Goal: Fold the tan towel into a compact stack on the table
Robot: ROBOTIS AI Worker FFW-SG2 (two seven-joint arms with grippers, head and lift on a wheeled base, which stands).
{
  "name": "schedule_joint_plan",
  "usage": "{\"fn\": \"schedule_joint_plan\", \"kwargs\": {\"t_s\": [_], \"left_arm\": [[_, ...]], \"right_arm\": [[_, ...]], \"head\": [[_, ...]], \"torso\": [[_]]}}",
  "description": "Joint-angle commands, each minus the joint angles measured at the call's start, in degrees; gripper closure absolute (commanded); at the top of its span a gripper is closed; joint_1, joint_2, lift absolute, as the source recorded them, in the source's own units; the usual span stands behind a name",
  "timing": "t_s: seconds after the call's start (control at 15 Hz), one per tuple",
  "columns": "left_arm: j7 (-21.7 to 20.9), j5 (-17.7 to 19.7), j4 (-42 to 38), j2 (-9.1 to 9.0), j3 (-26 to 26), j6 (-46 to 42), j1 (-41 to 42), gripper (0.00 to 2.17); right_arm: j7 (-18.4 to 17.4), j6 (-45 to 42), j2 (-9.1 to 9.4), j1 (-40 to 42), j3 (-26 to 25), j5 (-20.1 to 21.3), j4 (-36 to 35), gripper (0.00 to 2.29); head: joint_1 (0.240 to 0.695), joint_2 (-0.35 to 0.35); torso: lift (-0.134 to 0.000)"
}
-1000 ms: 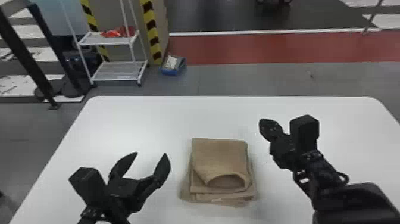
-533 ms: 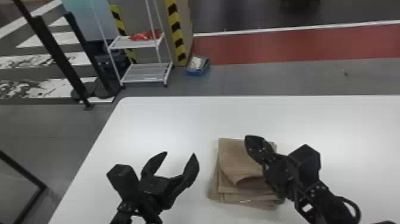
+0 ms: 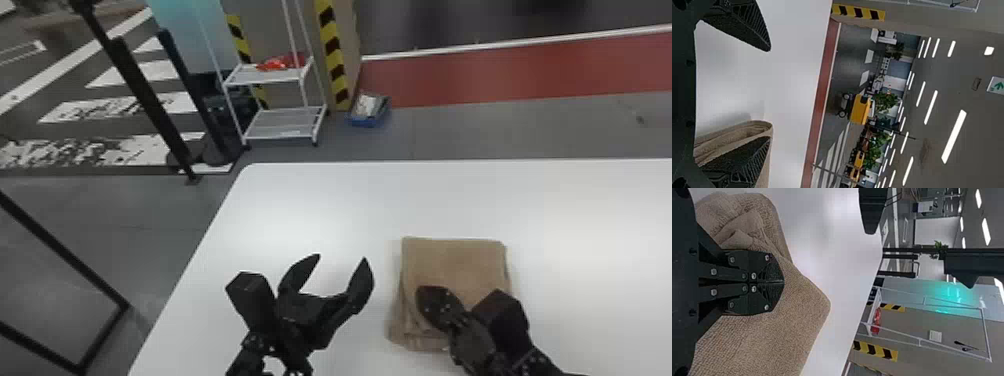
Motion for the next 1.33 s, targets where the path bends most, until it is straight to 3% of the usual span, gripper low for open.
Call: {"fn": "schedule_joint_plan", "kwargs": {"t_s": [0.0,0.27,0.47,1.0,1.27], "left_arm": [[0.00,0.00,0.04,0.00,-0.01,0.00,-0.03,0.08],[-0.09,-0.08,-0.14,0.00,-0.63,0.00,-0.11,0.08],[-0.09,-0.08,-0.40,0.00,-0.71,0.00,0.06,0.08],[-0.09,-0.26,-0.66,0.00,-0.71,0.18,-0.11,0.08],[-0.09,-0.26,-0.66,0.00,-0.89,0.35,-0.11,0.08]], "right_arm": [[0.02,-3.46,-0.04,0.62,0.53,0.02,2.43,2.19],[0.02,-12.25,-0.39,2.47,-1.85,-2.71,-2.58,2.19],[-0.33,-10.66,-0.39,-0.61,-3.96,-4.99,-3.46,2.19],[-4.46,-8.91,0.67,-10.80,-7.21,-7.28,16.14,2.19],[-4.55,-10.66,0.76,-11.07,-8.35,-8.42,16.67,2.19]], "head": [[0.695,0.308],[0.695,0.324],[0.695,0.304],[0.695,0.208],[0.695,0.189]], "torso": [[-0.113],[-0.113],[-0.113],[-0.113],[-0.113]]}}
